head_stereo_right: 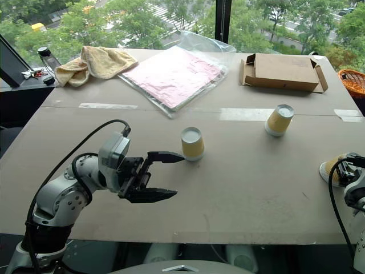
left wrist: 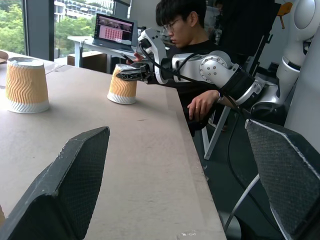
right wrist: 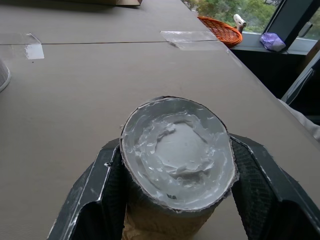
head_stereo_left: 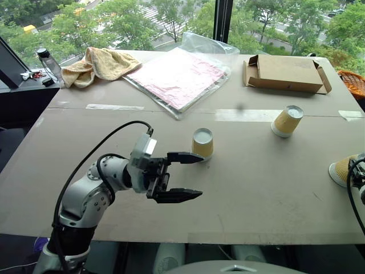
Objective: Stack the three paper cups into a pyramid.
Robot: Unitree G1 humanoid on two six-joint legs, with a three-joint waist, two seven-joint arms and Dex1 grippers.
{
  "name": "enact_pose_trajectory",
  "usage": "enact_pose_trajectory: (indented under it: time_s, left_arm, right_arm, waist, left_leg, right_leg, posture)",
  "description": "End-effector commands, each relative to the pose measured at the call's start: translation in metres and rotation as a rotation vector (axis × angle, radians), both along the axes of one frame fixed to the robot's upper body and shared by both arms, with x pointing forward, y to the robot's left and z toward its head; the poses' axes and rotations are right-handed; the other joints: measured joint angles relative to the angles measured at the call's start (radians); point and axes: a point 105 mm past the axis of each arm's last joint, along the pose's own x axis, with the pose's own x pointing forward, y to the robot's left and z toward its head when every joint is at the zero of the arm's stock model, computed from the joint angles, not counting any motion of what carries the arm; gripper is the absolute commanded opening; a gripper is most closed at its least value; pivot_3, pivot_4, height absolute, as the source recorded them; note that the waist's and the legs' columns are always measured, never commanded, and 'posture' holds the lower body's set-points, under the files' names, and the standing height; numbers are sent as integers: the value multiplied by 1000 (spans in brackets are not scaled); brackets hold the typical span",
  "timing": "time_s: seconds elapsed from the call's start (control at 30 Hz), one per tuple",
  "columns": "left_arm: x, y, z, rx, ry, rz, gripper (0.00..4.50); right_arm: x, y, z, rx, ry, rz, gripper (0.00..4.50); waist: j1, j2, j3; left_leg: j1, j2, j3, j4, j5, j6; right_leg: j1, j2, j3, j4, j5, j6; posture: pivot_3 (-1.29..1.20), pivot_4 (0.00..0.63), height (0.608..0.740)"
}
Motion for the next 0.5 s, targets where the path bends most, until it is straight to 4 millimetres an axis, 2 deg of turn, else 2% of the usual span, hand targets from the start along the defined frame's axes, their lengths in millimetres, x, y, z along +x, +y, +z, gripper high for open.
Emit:
enact_pose_trajectory:
  time_s: [0.03,0.13,0.3,0.37,0.5]
  left_arm:
    - [1,-1,6,-13,-59,24,4500]
    - [7,1,6,-24,-103,84,4500]
    - [12,11,6,-77,-107,199,4500]
    - [14,16,9,-118,-123,237,4500]
    - [19,40,4,-110,-82,356,4500]
  right_arm:
    - [1,6,24,-38,-95,50,2339]
    - [7,38,42,-38,-165,235,2339]
    - [14,124,61,-30,-190,665,2339]
    - [16,146,66,-28,-198,761,2339]
    - [25,186,77,-47,-193,923,2339]
  waist:
    - [0,0,0]
    - [0,2,1]
    - [-8,3,2]
    - [-9,3,2]
    - [-9,1,3]
  left_leg:
    - [0,0,0,0,0,0]
    - [0,0,0,0,0,0]
    - [0,1,0,-1,0,0]
    - [0,1,-1,-1,0,0]
    - [0,1,0,0,0,0]
  right_leg:
    - [0,0,0,0,0,1]
    - [0,0,0,0,-1,1]
    - [0,1,0,0,-1,2]
    - [0,1,0,0,-1,2]
    - [0,0,0,-1,-1,2]
  posture:
    - [0,150,740]
    - [0,150,740]
    - [0,150,740]
    - [0,150,740]
    - [0,150,740]
